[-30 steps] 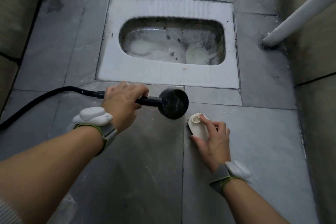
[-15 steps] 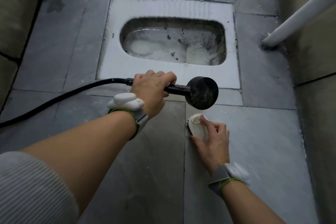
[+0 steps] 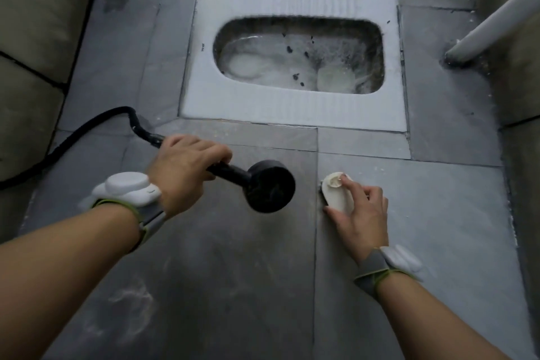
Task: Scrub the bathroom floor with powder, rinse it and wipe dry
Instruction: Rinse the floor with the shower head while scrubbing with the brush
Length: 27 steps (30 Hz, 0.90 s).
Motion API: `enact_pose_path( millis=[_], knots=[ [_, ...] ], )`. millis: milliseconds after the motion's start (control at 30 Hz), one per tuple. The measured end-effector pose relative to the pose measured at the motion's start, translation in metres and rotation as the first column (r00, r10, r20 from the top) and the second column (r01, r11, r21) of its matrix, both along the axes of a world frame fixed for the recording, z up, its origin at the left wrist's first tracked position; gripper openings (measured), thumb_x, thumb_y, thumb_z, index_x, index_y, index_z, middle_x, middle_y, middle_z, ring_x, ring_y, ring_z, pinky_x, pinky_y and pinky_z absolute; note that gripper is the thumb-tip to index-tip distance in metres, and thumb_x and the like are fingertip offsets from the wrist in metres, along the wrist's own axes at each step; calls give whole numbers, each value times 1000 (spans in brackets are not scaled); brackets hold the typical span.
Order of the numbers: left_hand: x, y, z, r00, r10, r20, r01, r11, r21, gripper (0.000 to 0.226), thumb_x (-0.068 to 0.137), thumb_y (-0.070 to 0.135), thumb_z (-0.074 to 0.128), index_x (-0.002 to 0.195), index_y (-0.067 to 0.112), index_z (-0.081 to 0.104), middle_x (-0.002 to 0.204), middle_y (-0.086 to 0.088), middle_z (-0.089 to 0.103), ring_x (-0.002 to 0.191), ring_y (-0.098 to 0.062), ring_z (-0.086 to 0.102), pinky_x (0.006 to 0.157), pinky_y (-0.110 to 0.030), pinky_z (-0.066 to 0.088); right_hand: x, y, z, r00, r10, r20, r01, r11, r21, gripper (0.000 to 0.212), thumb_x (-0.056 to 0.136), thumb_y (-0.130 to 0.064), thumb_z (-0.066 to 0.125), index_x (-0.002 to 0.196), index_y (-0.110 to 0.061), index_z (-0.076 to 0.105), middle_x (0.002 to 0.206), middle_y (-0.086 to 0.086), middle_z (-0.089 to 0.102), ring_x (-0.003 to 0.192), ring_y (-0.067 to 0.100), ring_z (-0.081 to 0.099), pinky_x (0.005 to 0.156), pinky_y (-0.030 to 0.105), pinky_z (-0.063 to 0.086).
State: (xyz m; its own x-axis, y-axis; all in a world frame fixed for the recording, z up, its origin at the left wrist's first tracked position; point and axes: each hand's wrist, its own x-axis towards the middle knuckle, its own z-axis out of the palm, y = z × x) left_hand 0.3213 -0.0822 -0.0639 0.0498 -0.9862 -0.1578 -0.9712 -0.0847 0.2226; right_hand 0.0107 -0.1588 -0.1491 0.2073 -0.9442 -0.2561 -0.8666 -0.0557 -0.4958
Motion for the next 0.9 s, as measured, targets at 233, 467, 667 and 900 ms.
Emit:
enact_pose_path(
  millis=[233,467,667,900],
  knots=[
    [67,46,5,993,78,89,-72,996,-59,46,64,5,82,94,30,58,94,6,68,89,-27,59,83,-37,30,50,31,1,999,35,-7,-35,999,3,63,71,-32,81,130,-32,57,110,8,45,103,31,43,96,41,39],
    [100,58,6,994,-92,59,98,990,-105,44,68,6,79,99,30,59,93,10,67,88,-23,58,84,-33,27,117,16,-3,962,271,23,-271,962,-26,66,72,-35,81,133,-31,56,111,11,48,107,30,43,98,37,36],
    [133,59,-9,981,-173,90,184,974,-129,45,68,9,77,101,33,58,96,14,65,91,-18,57,88,-33,30,239,-34,-7,958,283,-46,-283,959,4,64,74,-43,77,133,-33,54,122,14,49,112,38,45,101,37,35],
    [154,67,-15,975,-208,81,218,966,-137,44,72,9,75,106,32,59,101,11,66,95,-20,56,91,-34,31,259,-49,-12,916,399,-26,-400,917,-4,64,74,-39,79,133,-39,55,122,10,49,114,36,41,102,41,38]
  ],
)
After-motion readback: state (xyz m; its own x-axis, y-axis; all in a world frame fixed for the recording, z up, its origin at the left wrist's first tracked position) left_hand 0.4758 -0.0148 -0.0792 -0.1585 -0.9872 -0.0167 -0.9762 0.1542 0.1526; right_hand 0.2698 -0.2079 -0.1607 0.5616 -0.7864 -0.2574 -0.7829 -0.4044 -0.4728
